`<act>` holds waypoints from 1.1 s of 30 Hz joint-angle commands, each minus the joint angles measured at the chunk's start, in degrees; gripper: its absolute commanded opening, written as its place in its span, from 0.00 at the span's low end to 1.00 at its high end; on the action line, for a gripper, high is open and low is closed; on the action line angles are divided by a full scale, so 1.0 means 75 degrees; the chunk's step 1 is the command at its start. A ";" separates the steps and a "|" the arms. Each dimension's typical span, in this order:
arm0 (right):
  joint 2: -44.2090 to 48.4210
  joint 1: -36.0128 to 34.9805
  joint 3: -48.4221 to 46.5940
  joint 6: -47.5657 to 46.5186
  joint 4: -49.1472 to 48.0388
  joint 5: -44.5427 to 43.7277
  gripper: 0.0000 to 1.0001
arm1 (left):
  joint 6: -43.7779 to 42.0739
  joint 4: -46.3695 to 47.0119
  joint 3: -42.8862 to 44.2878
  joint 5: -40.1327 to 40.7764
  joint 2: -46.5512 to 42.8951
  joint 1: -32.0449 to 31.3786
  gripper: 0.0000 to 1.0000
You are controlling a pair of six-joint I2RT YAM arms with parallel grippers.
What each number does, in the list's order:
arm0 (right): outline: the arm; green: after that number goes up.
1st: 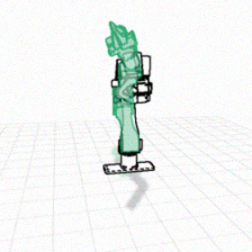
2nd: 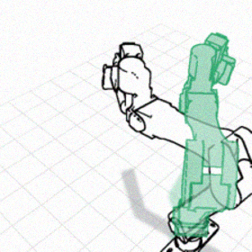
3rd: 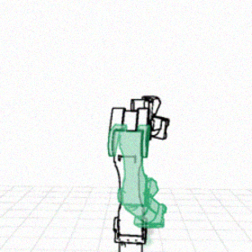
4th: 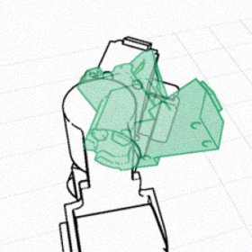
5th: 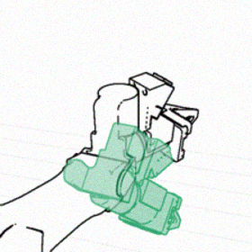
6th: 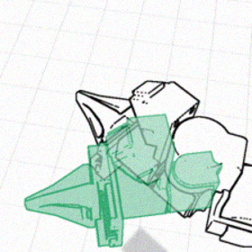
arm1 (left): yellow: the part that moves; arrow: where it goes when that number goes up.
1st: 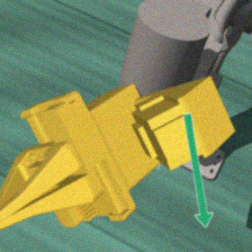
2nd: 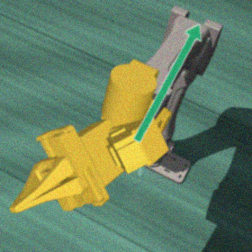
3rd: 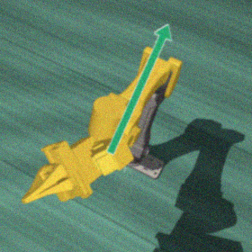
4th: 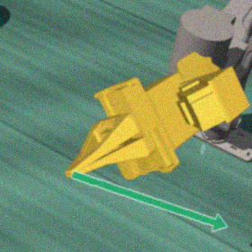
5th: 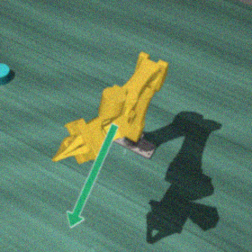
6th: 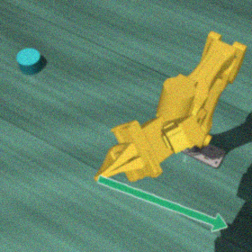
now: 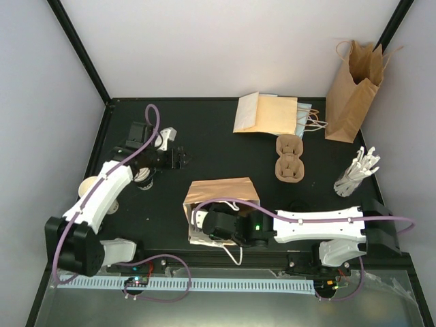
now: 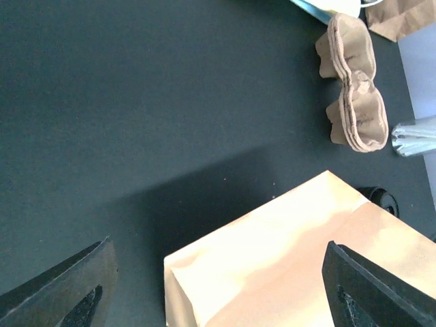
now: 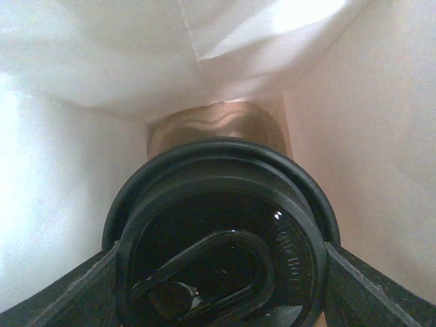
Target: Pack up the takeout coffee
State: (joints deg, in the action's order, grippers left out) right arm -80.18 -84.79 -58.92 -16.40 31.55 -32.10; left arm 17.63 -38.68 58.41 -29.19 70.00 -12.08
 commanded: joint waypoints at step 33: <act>-0.1039 -0.1006 0.0160 -0.0232 -0.1075 -0.1746 0.67 | -0.0337 0.0963 -0.0149 -0.1186 0.2746 -0.1208 0.68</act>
State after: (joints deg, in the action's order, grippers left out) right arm -86.35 -92.18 -56.90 -16.45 25.61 -41.52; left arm 17.54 -31.11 55.37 -35.31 88.64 -20.08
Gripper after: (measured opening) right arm 0.739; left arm 0.704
